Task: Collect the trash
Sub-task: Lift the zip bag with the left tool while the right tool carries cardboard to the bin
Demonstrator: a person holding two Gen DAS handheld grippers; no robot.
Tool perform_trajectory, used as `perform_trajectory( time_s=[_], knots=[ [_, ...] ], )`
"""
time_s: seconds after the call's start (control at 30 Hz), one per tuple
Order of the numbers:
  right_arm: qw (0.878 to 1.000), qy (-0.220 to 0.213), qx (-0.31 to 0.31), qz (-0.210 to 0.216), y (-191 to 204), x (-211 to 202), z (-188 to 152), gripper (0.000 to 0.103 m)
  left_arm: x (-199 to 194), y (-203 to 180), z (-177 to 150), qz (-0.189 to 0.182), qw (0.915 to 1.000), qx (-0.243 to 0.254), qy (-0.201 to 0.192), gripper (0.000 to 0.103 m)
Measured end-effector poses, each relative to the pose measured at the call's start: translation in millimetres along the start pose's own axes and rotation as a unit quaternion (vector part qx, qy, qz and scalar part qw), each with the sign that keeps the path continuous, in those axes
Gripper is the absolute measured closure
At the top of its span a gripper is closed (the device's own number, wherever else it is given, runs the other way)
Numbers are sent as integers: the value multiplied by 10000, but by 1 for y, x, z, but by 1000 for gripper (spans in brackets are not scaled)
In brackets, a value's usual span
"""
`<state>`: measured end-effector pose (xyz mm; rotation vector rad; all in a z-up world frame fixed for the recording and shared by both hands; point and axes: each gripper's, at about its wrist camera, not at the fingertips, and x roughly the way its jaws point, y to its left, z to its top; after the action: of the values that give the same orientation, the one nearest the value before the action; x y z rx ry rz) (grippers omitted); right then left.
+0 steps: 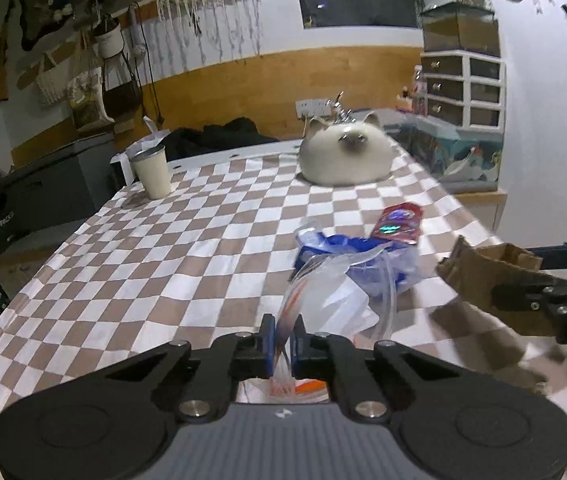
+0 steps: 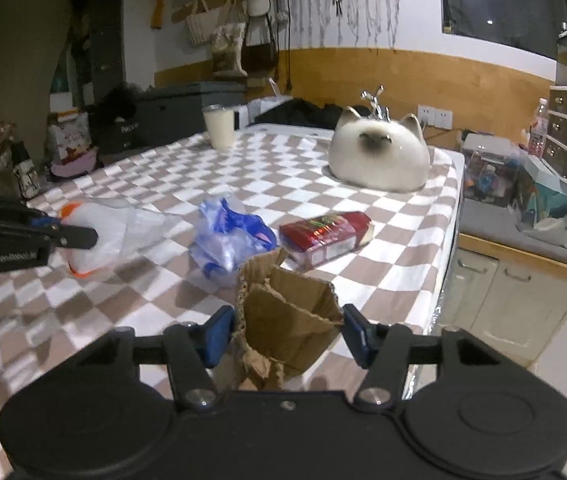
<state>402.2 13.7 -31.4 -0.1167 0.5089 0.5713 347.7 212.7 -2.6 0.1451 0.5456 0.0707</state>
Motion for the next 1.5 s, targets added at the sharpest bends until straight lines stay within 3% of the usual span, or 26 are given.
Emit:
perform_trajectory(
  time_s=[0.33,0.63,0.93,1.5],
  knots=[
    [9993,-383,23,-7,12,-62,-5,44,-57,-30,-8,-41,9993,-119,-338,96],
    [9969,-719,252,-201,-5,-135,-25,44,-110,-68,-13,-298,9974,-205,-630,96],
    [9932,-922,464,-540,-35,-200,-57,44,-146,-134,-20,-708,9938,-204,-839,96],
    [9807,-826,1086,-1397,-128,-290,-148,44,-152,-290,-43,-1541,9863,-135,-573,96]
  ],
)
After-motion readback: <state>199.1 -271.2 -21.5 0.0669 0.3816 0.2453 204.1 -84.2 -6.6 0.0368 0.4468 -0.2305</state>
